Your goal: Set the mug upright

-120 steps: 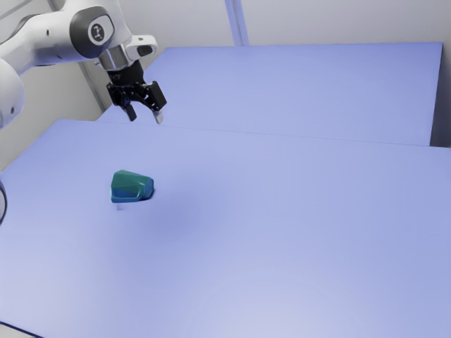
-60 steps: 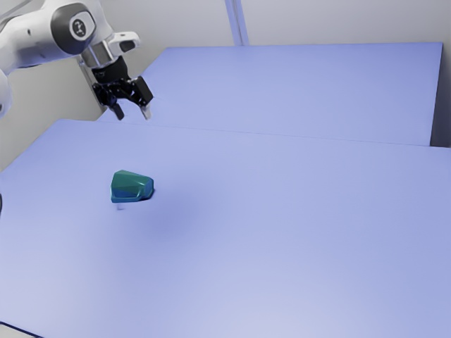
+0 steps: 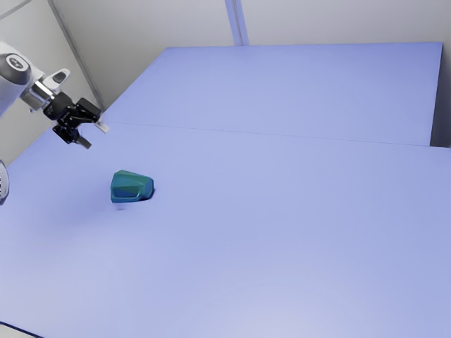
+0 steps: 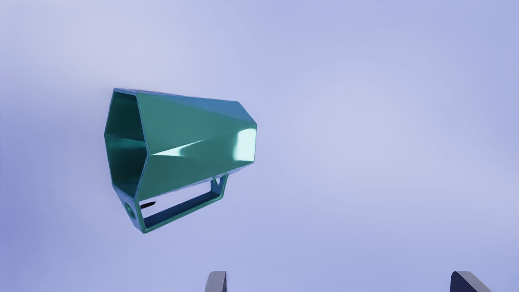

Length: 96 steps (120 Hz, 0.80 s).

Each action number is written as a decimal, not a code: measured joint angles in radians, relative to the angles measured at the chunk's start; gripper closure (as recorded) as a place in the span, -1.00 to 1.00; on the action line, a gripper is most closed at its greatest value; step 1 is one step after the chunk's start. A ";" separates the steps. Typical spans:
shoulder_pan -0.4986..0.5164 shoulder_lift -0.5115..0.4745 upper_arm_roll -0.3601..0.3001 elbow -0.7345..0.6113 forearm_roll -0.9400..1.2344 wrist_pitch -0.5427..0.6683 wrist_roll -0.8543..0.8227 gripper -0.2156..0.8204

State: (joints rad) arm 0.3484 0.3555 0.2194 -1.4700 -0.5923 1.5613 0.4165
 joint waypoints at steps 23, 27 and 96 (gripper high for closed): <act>0.061 0.160 0.000 0.066 -0.112 0.008 0.103 -0.58; 0.075 0.181 0.000 0.070 -0.135 0.010 0.120 -0.58; 0.110 0.303 -0.001 -0.052 -0.444 0.036 0.332 -0.58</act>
State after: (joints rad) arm 0.4584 0.6582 0.2184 -1.5225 -1.0367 1.5971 0.7484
